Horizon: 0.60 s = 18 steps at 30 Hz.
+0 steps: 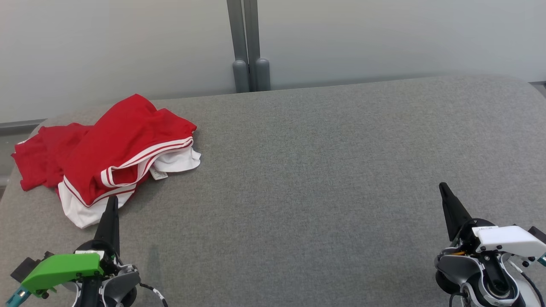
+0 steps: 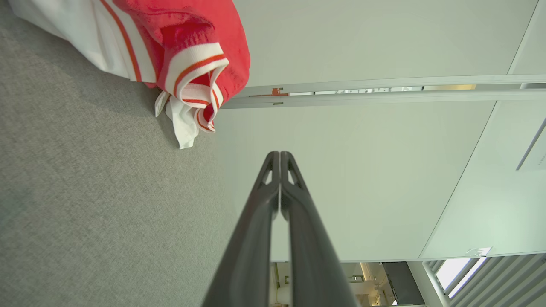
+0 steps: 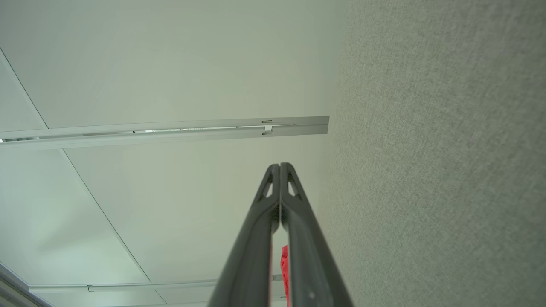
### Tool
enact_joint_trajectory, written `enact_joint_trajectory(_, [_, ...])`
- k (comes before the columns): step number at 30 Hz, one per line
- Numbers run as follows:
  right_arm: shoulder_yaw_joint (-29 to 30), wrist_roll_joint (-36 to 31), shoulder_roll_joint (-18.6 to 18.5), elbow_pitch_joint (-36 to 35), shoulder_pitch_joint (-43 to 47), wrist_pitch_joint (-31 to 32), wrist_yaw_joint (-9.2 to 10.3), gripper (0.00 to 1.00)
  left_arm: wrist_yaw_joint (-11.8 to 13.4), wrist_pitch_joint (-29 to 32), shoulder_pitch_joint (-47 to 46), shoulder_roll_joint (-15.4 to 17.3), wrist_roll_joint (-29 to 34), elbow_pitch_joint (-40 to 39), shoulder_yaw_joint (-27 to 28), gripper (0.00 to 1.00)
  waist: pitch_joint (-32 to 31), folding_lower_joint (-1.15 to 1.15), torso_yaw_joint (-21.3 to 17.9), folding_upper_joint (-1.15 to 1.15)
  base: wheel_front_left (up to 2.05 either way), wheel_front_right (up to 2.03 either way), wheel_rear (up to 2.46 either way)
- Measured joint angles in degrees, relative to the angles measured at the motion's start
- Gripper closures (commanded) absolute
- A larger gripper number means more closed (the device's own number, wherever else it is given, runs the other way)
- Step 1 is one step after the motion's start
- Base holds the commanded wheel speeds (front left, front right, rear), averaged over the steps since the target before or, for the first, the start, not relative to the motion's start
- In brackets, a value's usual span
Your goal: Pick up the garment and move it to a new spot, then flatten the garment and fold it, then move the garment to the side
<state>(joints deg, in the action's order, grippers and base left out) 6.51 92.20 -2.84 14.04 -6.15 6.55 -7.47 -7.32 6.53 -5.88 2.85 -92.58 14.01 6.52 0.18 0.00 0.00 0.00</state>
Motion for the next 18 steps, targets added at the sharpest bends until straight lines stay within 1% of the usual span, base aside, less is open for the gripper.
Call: enact_joint_trajectory(18, [0.0,0.0,0.0,0.0,0.0,0.0,-0.01,1.0,0.0,0.0,0.0,0.0,0.0,0.0,0.0,1.0,0.0,0.0,0.0,0.0,0.0,0.0,0.0])
